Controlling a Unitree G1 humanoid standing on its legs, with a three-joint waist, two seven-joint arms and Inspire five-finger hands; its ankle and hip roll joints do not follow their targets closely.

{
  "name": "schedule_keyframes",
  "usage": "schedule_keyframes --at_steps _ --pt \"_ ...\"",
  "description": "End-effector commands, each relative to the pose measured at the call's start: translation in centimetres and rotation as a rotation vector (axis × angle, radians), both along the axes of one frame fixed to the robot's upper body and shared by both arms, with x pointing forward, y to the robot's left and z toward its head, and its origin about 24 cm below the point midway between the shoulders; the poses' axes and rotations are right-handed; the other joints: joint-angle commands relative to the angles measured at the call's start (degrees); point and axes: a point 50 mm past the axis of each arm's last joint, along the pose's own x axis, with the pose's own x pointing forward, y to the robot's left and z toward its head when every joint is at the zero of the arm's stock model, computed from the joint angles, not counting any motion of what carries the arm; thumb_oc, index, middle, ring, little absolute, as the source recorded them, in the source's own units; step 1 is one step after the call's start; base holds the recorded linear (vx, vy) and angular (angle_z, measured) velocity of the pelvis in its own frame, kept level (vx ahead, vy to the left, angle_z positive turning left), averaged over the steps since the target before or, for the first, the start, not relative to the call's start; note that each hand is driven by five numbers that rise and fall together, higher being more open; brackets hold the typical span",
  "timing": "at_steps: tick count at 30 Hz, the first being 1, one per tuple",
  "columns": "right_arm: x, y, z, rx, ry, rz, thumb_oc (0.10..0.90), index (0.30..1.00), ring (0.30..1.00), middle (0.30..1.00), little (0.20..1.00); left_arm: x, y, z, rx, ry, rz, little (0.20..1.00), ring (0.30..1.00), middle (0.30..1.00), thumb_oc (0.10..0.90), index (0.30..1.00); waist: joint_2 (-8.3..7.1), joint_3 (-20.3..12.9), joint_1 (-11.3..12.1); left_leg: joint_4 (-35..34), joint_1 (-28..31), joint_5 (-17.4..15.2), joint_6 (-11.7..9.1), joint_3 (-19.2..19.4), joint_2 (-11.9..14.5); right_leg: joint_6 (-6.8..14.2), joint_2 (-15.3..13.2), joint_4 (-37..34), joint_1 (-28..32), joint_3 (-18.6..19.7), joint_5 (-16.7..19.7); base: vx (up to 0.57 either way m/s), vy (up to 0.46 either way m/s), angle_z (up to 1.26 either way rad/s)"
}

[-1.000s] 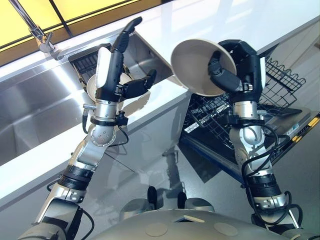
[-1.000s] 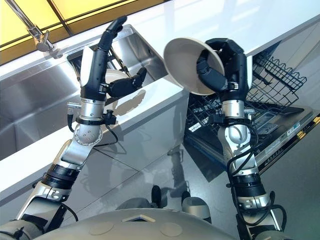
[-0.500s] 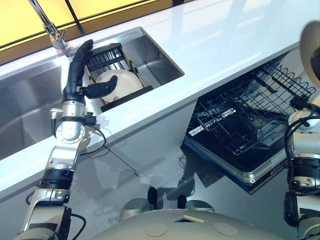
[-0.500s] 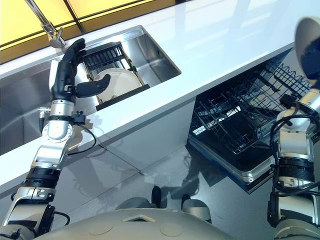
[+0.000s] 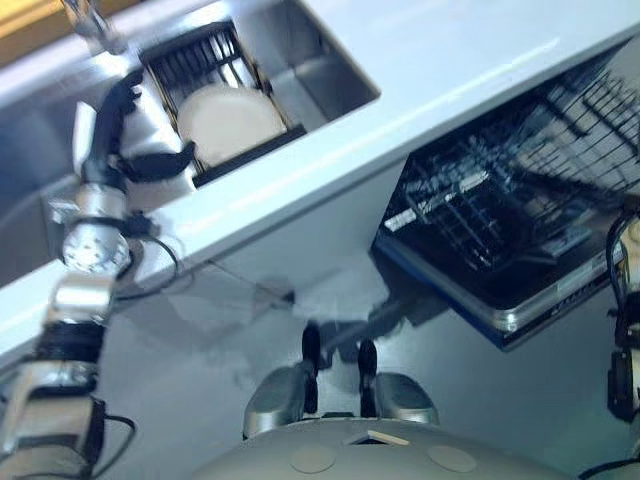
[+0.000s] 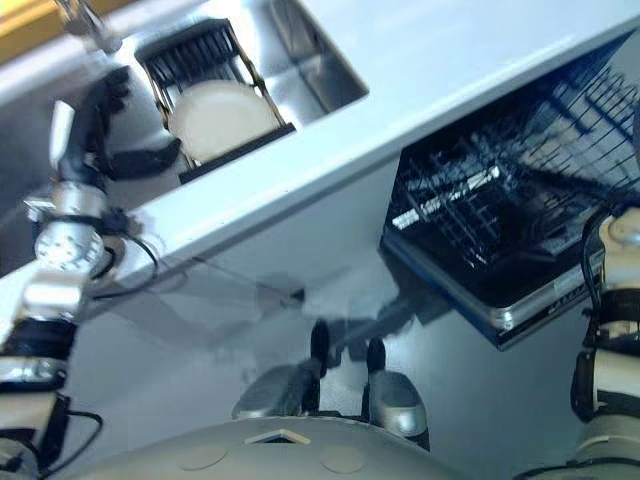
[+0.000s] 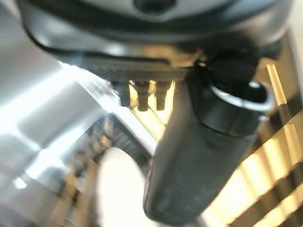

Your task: Pick up plates and place into dishwasher.

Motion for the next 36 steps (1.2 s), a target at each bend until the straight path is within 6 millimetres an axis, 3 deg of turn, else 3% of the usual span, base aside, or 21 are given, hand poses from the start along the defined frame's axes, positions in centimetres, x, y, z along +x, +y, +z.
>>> schedule_keyframes --at_steps 1,8,15,20,28,36 --pt "-0.7 0.0 8.3 -0.2 -0.199 0.02 0.1 0.3 0.3 0.3 0.2 -0.3 1.1 6.7 0.052 -0.25 0.038 0.9 0.9 0.9 0.8 0.9 -1.7 -0.97 1.85 5.84 -1.31 -7.81 0.15 0.78 -0.7 1.99 0.64 10.14 -8.08 1.62 -4.35 -0.05 -0.013 0.02" --pt "-0.7 -0.2 9.9 -0.241 -0.179 -0.011 0.1 0.3 0.3 0.3 0.2 -0.8 2.3 8.1 0.099 -0.333 0.131 0.9 0.9 0.9 0.8 0.9 -1.6 3.02 2.59 8.59 -7.4 -7.25 0.48 0.78 -1.28 1.99 -0.39 12.14 -13.65 0.46 -3.59 -0.07 0.021 0.07" --pt "-0.6 -0.5 10.1 -0.222 -0.158 0.001 0.1 0.3 0.3 0.3 0.2 -1.4 2.7 10.6 0.192 -0.386 0.214 0.9 0.9 0.9 0.8 0.9 -0.93 4.31 2.65 9.01 -9.04 -6.98 0.79 0.28 -2.35 1.69 -0.58 13.06 -15.57 0.54 -3.5 -0.03 0.043 -0.02" --pt "-0.3 -0.6 9.2 -0.232 -0.086 0.043 0.1 0.3 0.3 0.3 0.2 -1.4 2.3 11.0 0.134 -0.407 0.159 0.9 0.9 0.9 0.8 0.9 -0.24 4.52 2.49 9.2 -8.65 -6.76 0.75 0.28 -3.01 1.63 -1.28 13.9 -15.46 0.39 -3.62 0.02 0.06 0.0" --pt "1.8 -0.4 5.8 -0.218 0.365 0.135 0.1 0.3 0.3 0.3 0.2 -1.2 0.7 10.8 0.085 -0.415 -0.002 0.9 0.9 0.9 0.8 0.9 -1.11 5.19 2.85 9.42 -8.93 -6.62 0.95 0.9 -3.23 1.55 -1.4 14.45 -15.95 0.18 -3.59 0.0 -0.007 0.02" --pt "3.5 1.0 3.5 -0.157 0.496 0.197 0.1 0.3 0.3 0.3 0.2 -0.5 -0.9 10.3 0.096 -0.371 -0.123 0.9 0.9 0.9 0.8 0.9 -1.86 5.36 3.49 10.57 -8.27 -6.86 1.18 1.29 -3.29 1.56 -1.09 15.25 -15.17 -0.24 -3.48 0.01 -0.021 -0.02"
